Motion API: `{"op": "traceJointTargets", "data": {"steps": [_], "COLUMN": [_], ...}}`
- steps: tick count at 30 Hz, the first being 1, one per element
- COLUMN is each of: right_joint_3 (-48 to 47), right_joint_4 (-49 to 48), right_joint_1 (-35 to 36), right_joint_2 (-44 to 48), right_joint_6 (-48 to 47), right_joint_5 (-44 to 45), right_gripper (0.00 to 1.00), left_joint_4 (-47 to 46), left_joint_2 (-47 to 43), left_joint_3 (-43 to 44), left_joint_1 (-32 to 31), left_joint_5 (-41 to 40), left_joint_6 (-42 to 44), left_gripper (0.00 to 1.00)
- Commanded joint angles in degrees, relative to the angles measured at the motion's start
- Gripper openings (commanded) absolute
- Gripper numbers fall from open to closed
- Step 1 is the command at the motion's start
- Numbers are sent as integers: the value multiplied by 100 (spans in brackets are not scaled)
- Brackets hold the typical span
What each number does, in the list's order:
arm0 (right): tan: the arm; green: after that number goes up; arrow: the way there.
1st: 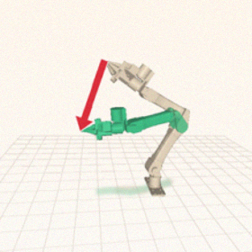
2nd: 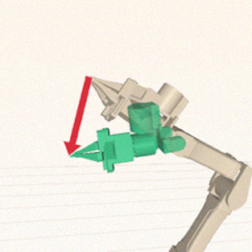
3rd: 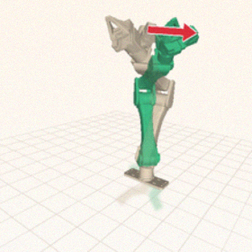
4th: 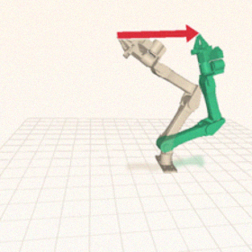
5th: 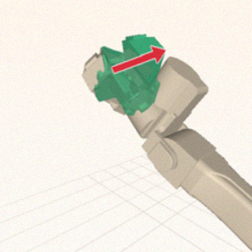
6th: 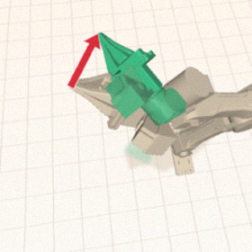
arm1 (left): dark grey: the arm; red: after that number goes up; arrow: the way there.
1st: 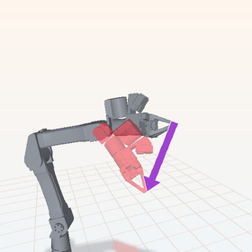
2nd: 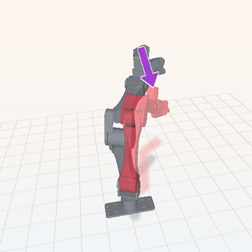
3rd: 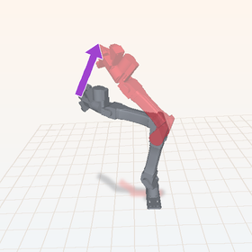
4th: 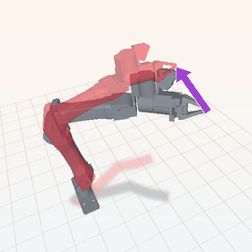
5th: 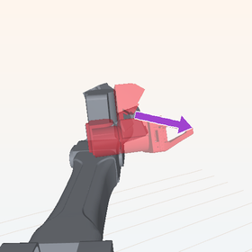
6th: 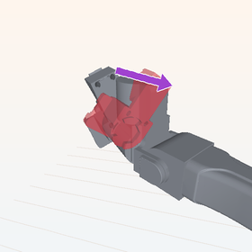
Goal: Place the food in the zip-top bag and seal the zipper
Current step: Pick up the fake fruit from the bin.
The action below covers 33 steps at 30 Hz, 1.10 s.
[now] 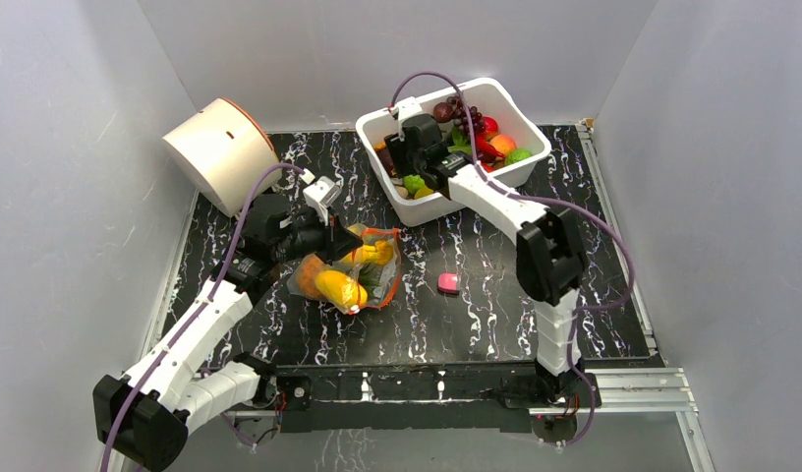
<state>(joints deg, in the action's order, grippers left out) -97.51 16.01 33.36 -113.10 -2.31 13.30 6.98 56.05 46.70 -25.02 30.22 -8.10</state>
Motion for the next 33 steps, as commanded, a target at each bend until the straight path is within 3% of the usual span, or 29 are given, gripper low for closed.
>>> {"op": "traceJointTargets", "data": {"steps": [1, 5, 13, 33], "right_joint_3": [-1010, -1777, -1587, -2225], "right_joint_4": [-140, 27, -1059, -1501], "right_joint_1": [-138, -307, -375, -419], "right_joint_2": [-625, -1273, -1676, -2633], "right_joint_6": [467, 1645, 3125, 3683], "right_joint_5": [369, 526, 769, 1240], "right_gripper": [58, 66, 81, 82], "left_joint_4": [-190, -204, -197, -224], "left_joint_2": [-33, -54, -41, -190], "left_joint_3": [-68, -91, -116, -171], "left_joint_1": [-20, -21, -21, -21], "left_joint_5": [169, 160, 178, 186], "left_joint_6": [89, 78, 85, 63], "left_gripper": [0, 0, 0, 0]}}
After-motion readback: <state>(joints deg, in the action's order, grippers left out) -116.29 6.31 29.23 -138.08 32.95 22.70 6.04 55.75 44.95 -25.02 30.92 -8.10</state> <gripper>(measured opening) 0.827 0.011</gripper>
